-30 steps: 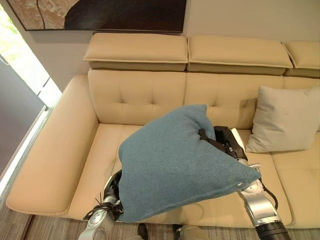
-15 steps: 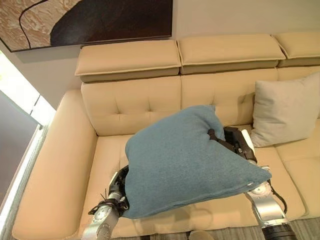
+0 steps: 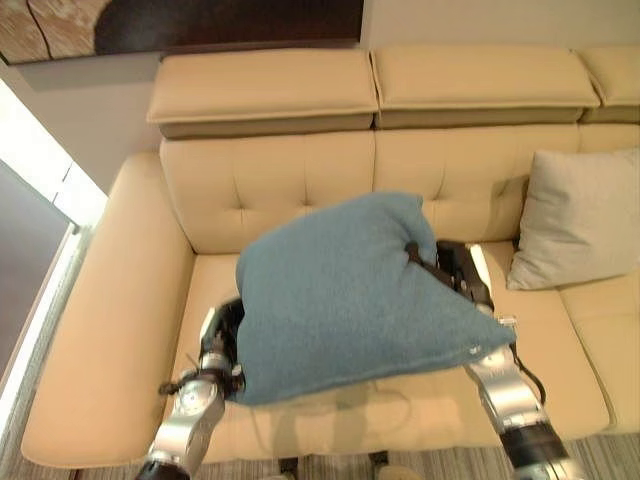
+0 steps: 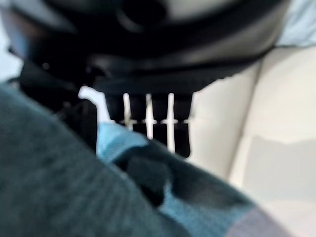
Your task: Pick up all the scattered cushions and arrange them neatly on the sofa.
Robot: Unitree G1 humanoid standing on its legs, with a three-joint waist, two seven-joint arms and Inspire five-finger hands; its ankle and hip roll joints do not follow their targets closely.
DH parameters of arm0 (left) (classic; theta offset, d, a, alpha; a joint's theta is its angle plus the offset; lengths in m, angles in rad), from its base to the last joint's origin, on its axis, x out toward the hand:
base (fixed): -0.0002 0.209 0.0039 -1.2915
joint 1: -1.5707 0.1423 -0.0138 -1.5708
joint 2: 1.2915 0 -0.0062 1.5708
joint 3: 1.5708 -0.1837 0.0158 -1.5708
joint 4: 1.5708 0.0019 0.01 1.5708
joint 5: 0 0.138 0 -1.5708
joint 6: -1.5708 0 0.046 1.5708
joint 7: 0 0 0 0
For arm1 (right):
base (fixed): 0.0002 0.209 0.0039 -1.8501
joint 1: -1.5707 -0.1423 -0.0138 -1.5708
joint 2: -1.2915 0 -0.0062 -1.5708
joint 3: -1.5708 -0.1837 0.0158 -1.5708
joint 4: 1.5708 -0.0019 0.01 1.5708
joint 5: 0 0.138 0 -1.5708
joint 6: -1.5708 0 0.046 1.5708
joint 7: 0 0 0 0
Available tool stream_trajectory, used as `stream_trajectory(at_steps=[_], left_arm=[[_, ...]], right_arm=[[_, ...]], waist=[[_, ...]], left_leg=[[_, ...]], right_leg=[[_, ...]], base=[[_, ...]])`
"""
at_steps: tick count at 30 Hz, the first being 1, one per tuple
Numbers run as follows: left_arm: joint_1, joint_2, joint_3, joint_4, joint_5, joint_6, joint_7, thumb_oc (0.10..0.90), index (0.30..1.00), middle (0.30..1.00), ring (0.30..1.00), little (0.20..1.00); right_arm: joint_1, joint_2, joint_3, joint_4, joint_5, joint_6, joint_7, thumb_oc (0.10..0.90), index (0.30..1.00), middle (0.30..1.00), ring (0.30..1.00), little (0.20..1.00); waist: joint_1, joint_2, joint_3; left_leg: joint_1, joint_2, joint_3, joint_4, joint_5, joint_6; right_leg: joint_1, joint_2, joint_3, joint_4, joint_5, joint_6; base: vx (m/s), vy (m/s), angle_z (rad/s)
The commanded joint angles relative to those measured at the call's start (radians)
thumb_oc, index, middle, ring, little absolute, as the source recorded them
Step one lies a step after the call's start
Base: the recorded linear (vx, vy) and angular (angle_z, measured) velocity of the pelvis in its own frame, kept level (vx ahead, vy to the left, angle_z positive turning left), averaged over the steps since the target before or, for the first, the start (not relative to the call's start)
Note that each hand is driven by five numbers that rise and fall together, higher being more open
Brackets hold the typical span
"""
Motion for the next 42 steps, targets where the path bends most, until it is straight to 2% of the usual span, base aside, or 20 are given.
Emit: stream_trajectory(at_steps=[1, 2, 3, 5, 7, 9, 11, 12, 13, 14, 21, 23, 26, 30, 38, 42], left_arm=[[-0.32, 0.048, -0.036, -0.171, 0.082, -0.282, 0.047, 0.4, 0.3, 0.3, 0.3, 0.3], [-0.441, 0.092, -0.062, -0.136, 0.1, -0.293, 0.084, 0.4, 0.3, 0.3, 0.3, 0.3], [-0.448, 0.092, -0.063, -0.131, 0.1, -0.294, 0.085, 0.4, 0.3, 0.3, 0.3, 0.3], [-0.558, 0.132, -0.089, -0.096, 0.113, -0.305, 0.122, 0.4, 0.3, 0.3, 0.3, 0.3], [-0.861, 0.194, -0.177, 0.054, 0.15, -0.316, 0.222, 0.4, 0.3, 0.3, 0.3, 0.3], [-0.921, 0.197, -0.193, 0.101, 0.157, -0.316, 0.245, 0.4, 0.3, 0.3, 0.3, 0.3], [-1.069, 0.221, -0.243, 0.23, 0.151, -0.306, 0.273, 0.4, 0.3, 0.3, 0.3, 0.3], [-1.116, 0.226, -0.264, 0.271, 0.147, -0.303, 0.273, 0.428, 0.342, 0.342, 0.342, 0.342], [-1.164, 0.236, -0.284, 0.315, 0.135, -0.295, 0.273, 0.654, 0.681, 0.681, 0.681, 0.681], [-1.211, 0.25, -0.302, 0.372, 0.108, -0.287, 0.262, 0.8, 0.9, 0.9, 0.9, 0.9], [-1.285, 0.268, -0.378, 0.529, 0.133, -0.24, 0.225, 0.8, 0.9, 0.9, 0.9, 0.9], [-1.273, 0.279, -0.405, 0.575, 0.178, -0.213, 0.199, 0.8, 0.9, 0.9, 0.9, 0.9], [-1.249, 0.288, -0.408, 0.582, 0.203, -0.205, 0.19, 0.8, 0.9, 0.9, 0.9, 0.9], [-1.153, 0.261, -0.358, 0.57, 0.184, -0.21, 0.179, 0.8, 0.9, 0.9, 0.9, 0.9], [-1.074, 0.22, -0.311, 0.55, 0.146, -0.217, 0.167, 0.8, 0.9, 0.9, 0.9, 0.9], [-1.044, 0.226, -0.294, 0.531, 0.116, -0.222, 0.144, 0.8, 0.9, 0.9, 0.9, 0.9]], right_arm=[[-0.221, 0.022, 0.064, -0.068, -0.027, -0.167, -0.074, 0.4, 0.3, 0.3, 0.3, 0.3], [-0.311, -0.001, 0.09, -0.041, -0.04, -0.164, -0.109, 0.4, 0.3, 0.3, 0.3, 0.3], [-0.318, -0.002, 0.089, -0.036, -0.04, -0.166, -0.11, 0.4, 0.3, 0.3, 0.3, 0.3], [-0.41, -0.039, 0.111, -0.008, -0.052, -0.158, -0.146, 0.4, 0.3, 0.3, 0.3, 0.3], [-0.652, -0.12, 0.168, 0.107, -0.083, -0.145, -0.232, 0.4, 0.3, 0.3, 0.3, 0.3], [-0.707, -0.128, 0.183, 0.146, -0.084, -0.147, -0.252, 0.4, 0.3, 0.3, 0.3, 0.3], [-0.841, -0.168, 0.239, 0.271, -0.058, -0.134, -0.276, 0.4, 0.3, 0.3, 0.3, 0.3], [-0.88, -0.18, 0.258, 0.315, -0.04, -0.128, -0.274, 0.605, 0.608, 0.608, 0.608, 0.608], [-0.925, -0.201, 0.297, 0.377, -0.015, -0.119, -0.257, 0.8, 0.9, 0.9, 0.9, 0.9], [-0.971, -0.233, 0.329, 0.446, 0.014, -0.098, -0.237, 0.8, 0.9, 0.9, 0.9, 0.9], [-1.027, -0.276, 0.417, 0.566, 0.047, -0.066, -0.172, 0.8, 0.9, 0.9, 0.9, 0.9], [-1.019, -0.277, 0.449, 0.575, 0.04, -0.066, -0.145, 0.8, 0.9, 0.9, 0.9, 0.9], [-1.004, -0.286, 0.463, 0.566, 0.023, -0.069, -0.128, 0.8, 0.9, 0.9, 0.9, 0.9], [-0.95, -0.293, 0.47, 0.547, -0.009, -0.073, -0.103, 0.8, 0.9, 0.9, 0.9, 0.9], [-0.911, -0.301, 0.448, 0.552, -0.021, -0.074, -0.097, 0.8, 0.9, 0.9, 0.9, 0.9], [-0.878, -0.316, 0.411, 0.535, 0.0, -0.075, -0.094, 0.8, 0.9, 0.9, 0.9, 0.9]], waist=[[0.031, -0.026, -0.047], [0.036, -0.023, -0.04], [0.036, -0.023, -0.038], [0.038, -0.019, -0.028], [0.043, -0.015, -0.005], [0.046, -0.014, 0.004], [0.051, -0.01, 0.024], [0.052, -0.007, 0.028], [0.054, -0.006, 0.04], [0.055, 0.001, 0.053], [0.051, 0.013, 0.1], [0.048, 0.016, 0.116], [0.045, 0.017, 0.124], [0.042, 0.014, 0.145], [0.041, 0.007, 0.169], [0.038, 0.004, 0.173]], left_leg=[[-0.044, 0.007, -0.005, 0.047, -0.126, -0.004], [-0.076, 0.007, -0.013, 0.038, -0.11, -0.007], [-0.079, 0.007, -0.014, 0.039, -0.109, -0.007], [-0.109, 0.006, -0.023, 0.031, -0.093, -0.01], [-0.182, 0.003, -0.042, 0.014, -0.055, -0.023], [-0.201, 0.003, -0.047, 0.013, -0.05, -0.025], [-0.245, 0.001, -0.058, 0.008, -0.03, -0.034], [-0.257, 0.0, -0.06, 0.005, -0.024, -0.036], [-0.266, 0.001, -0.063, 0.004, -0.019, -0.041], [-0.29, -0.001, -0.067, 0.001, -0.007, -0.046], [-0.327, -0.005, -0.08, 0.001, 0.012, -0.055], [-0.331, -0.005, -0.081, 0.001, 0.015, -0.058], [-0.337, -0.004, -0.08, 0.001, 0.02, -0.06], [-0.342, 0.001, -0.078, 0.001, 0.024, -0.064], [-0.364, 0.006, -0.075, 0.001, 0.034, -0.069], [-0.36, 0.008, -0.074, 0.001, 0.032, -0.071]], right_leg=[[-0.014, -0.035, -0.048, 0.109, -0.146, 0.042], [-0.045, -0.031, -0.053, 0.112, -0.141, 0.042], [-0.048, -0.031, -0.053, 0.114, -0.142, 0.042], [-0.083, -0.028, -0.056, 0.122, -0.137, 0.042], [-0.168, -0.027, -0.059, 0.143, -0.125, 0.045], [-0.19, -0.027, -0.058, 0.147, -0.121, 0.046], [-0.237, -0.025, -0.057, 0.154, -0.111, 0.049], [-0.247, -0.025, -0.057, 0.153, -0.109, 0.049], [-0.258, -0.025, -0.057, 0.157, -0.11, 0.051], [-0.279, -0.023, -0.058, 0.162, -0.109, 0.052], [-0.323, -0.021, -0.065, 0.193, -0.117, 0.049], [-0.333, -0.02, -0.066, 0.2, -0.115, 0.049], [-0.34, -0.019, -0.066, 0.198, -0.108, 0.049], [-0.347, -0.016, -0.065, 0.193, -0.101, 0.047], [-0.37, -0.009, -0.062, 0.19, -0.095, 0.045], [-0.365, -0.01, -0.063, 0.19, -0.098, 0.045]], base=[[-0.09, -0.019, 0.03], [-0.05, -0.01, 0.02], [-0.07, -0.016, 0.07], [-0.06, -0.011, 0.17], [-0.1, -0.02, 0.17], [-0.04, -0.011, 0.13], [-0.06, -0.012, 0.08], [-0.06, -0.004, 0.02], [-0.05, -0.004, 0.1], [-0.05, 0.003, 0.1], [-0.04, -0.007, 0.05], [-0.04, -0.011, 0.04], [-0.03, -0.008, 0.26], [-0.04, -0.003, -0.18], [-0.05, -0.009, 0.06], [0.0, 0.0, 0.0]])
